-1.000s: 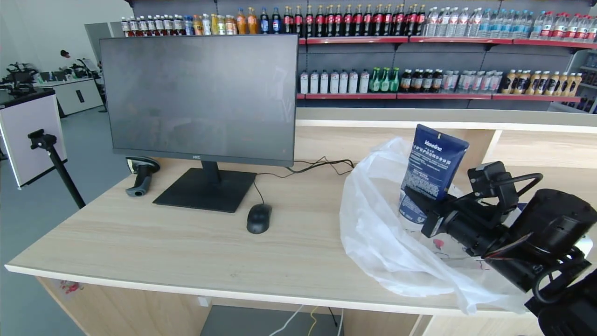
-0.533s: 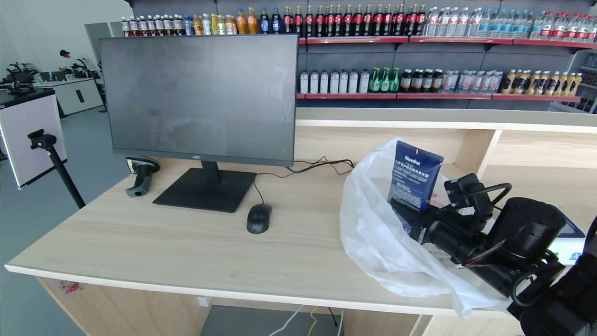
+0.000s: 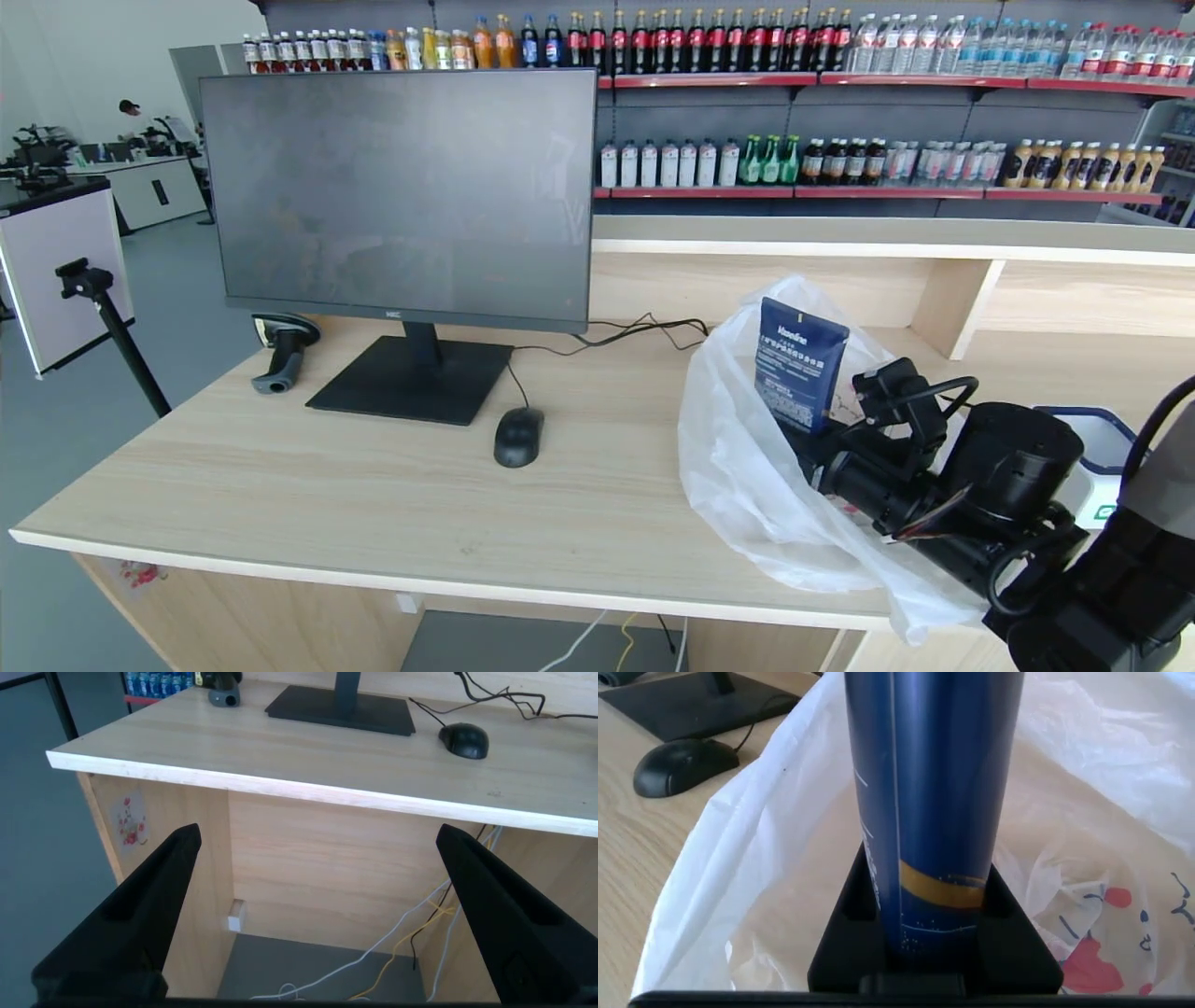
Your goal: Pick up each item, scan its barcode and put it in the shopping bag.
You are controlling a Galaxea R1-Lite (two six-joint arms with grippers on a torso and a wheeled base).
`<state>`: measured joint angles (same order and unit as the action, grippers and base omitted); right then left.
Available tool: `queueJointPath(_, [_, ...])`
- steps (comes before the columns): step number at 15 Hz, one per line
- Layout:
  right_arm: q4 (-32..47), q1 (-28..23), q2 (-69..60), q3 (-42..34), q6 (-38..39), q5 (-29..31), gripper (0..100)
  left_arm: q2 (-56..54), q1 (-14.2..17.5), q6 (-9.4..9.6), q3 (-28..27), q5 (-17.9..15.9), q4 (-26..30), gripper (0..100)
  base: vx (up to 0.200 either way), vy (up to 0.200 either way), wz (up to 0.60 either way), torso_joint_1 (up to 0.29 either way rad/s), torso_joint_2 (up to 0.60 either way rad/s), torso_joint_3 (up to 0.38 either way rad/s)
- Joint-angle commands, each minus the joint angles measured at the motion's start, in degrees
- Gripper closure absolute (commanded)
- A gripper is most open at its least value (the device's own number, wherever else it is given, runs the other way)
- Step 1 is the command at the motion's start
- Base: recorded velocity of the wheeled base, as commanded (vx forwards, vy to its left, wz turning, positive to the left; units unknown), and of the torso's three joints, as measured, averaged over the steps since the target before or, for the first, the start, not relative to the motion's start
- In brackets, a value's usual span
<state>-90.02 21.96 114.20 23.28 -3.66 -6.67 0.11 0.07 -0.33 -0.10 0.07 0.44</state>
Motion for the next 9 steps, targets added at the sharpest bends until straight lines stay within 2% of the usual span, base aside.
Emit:
queueJointPath(1, [0.02,0.02,1.02,0.09,-0.03,-0.01,100,-0.02,0.01,-0.02,0.01,0.01,0.0,0,0.0,0.0,0.0,0.0,0.0,0.0])
queueJointPath(9, [0.02,-0.25,2.17,-0.87,-0.12,-0.01,100,-0.02,0.01,-0.02,0.01,0.01,0.0,0,0.0,0.0,0.0,0.0,0.0,0.0])
